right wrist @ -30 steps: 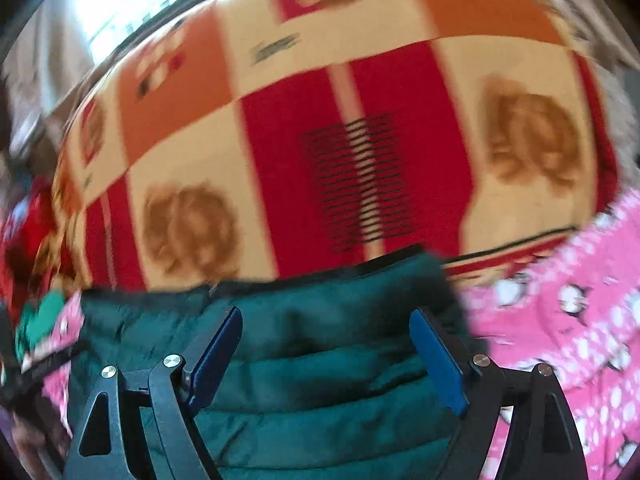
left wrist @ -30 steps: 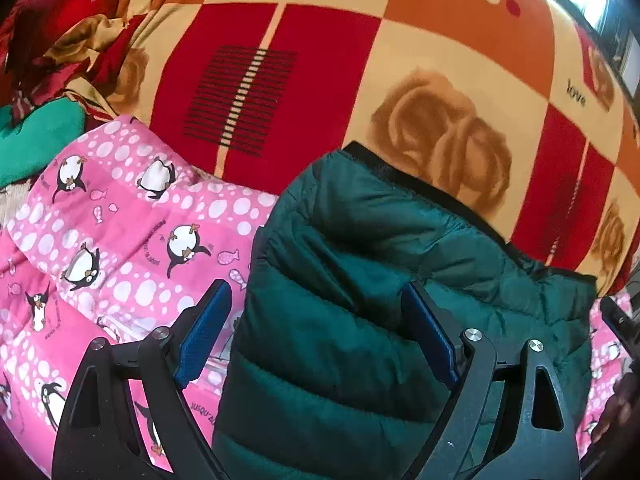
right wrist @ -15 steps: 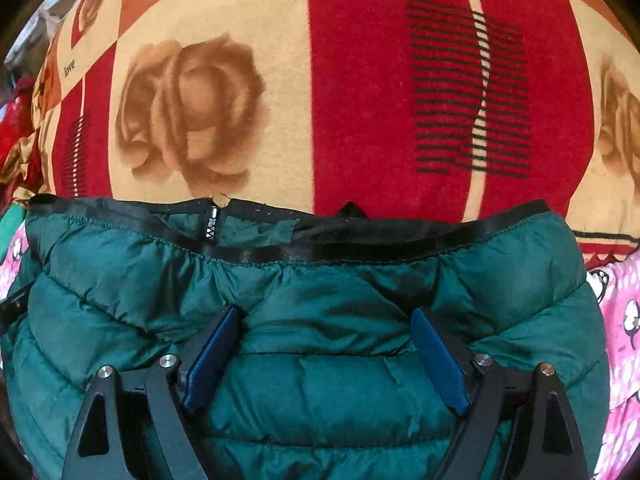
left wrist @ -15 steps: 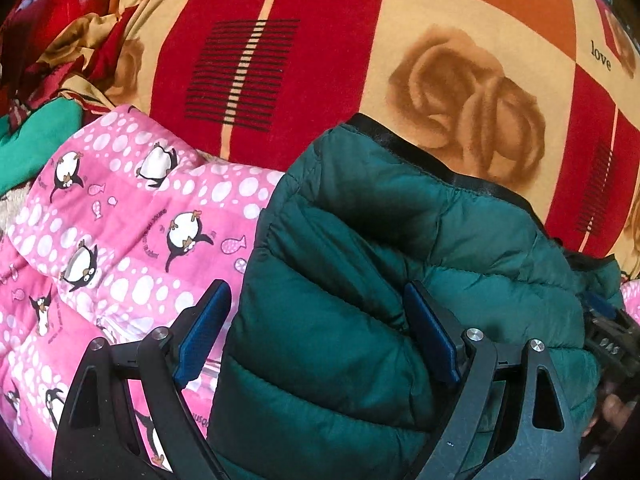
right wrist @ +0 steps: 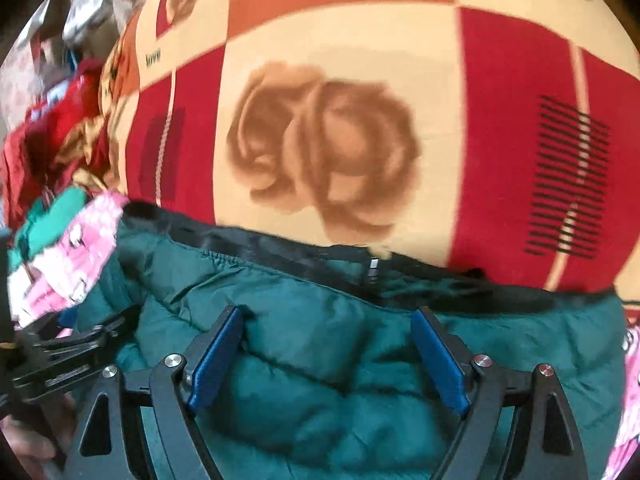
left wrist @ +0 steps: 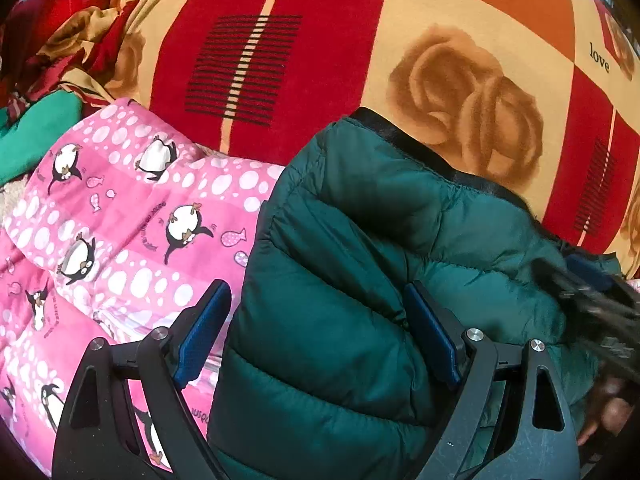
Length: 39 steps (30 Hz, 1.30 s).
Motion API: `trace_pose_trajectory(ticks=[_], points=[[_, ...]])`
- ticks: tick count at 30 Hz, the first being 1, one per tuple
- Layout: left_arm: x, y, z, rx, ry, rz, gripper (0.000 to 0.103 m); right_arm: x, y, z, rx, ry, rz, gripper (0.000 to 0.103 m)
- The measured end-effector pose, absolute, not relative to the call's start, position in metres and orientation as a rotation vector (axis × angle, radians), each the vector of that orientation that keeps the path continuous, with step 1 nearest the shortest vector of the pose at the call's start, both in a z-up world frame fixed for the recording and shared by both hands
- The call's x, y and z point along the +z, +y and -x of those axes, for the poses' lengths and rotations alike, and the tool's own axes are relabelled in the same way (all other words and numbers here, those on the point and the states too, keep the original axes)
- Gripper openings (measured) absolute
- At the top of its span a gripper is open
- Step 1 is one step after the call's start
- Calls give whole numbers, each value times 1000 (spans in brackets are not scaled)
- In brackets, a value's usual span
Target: Fold large clothes
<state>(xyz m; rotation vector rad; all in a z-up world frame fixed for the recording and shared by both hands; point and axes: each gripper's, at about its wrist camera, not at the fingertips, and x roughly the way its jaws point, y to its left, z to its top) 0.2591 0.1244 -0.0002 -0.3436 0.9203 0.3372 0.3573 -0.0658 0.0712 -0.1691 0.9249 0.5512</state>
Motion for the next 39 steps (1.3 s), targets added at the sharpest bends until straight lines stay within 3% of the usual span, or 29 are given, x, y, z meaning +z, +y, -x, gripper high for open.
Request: trace_pose_trajectory(ticks=[6,18,24,31,39], points=[[-3,121,-264,346,926,322,88,36,-62,-374,520,1017,134,85],[-3,117,-264,355,913,299,89,85,-151,-368,441,896,60,85],[-5,115,-263,364,904,280,90,69,-222,-380,272,919,52,85],[-6,115,-263,369,897,277,92,37,-238,-389,238,951,9,85],[-7,115,-263,372,895,268,93,44,-255,-378,254,935,-25,86]])
